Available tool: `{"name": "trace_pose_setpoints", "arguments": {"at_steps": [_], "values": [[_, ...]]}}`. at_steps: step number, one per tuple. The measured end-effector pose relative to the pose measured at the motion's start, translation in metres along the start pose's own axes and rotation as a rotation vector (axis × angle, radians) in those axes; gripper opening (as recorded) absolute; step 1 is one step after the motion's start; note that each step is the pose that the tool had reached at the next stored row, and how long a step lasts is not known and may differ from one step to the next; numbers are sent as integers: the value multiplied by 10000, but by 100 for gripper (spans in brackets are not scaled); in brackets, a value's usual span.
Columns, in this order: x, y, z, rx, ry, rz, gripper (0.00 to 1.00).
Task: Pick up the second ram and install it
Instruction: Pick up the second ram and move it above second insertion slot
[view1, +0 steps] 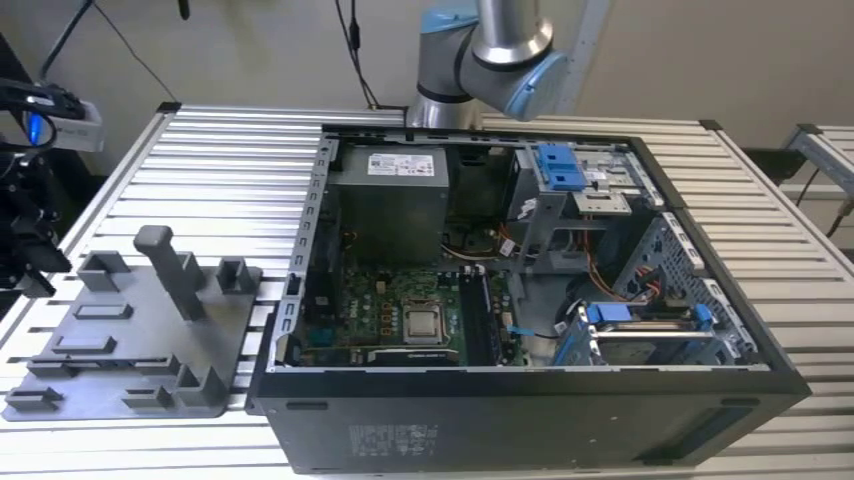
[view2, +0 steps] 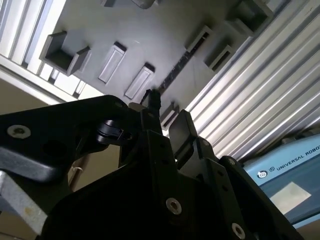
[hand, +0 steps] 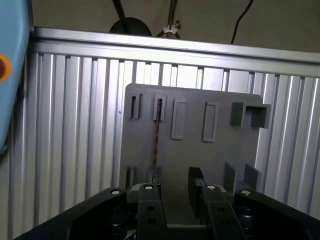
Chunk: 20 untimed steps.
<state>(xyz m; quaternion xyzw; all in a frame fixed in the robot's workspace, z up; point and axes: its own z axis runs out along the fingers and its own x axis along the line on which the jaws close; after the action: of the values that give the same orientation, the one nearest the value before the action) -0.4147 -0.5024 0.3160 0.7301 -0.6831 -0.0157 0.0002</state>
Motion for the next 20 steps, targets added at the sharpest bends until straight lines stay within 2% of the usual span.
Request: {"name": "trace_pose_setpoints", "arguments": {"at_steps": [13,20], "values": [[6,-3,165,17,7,-16,36],[20,-3,214,16,12,-18,36]]}}
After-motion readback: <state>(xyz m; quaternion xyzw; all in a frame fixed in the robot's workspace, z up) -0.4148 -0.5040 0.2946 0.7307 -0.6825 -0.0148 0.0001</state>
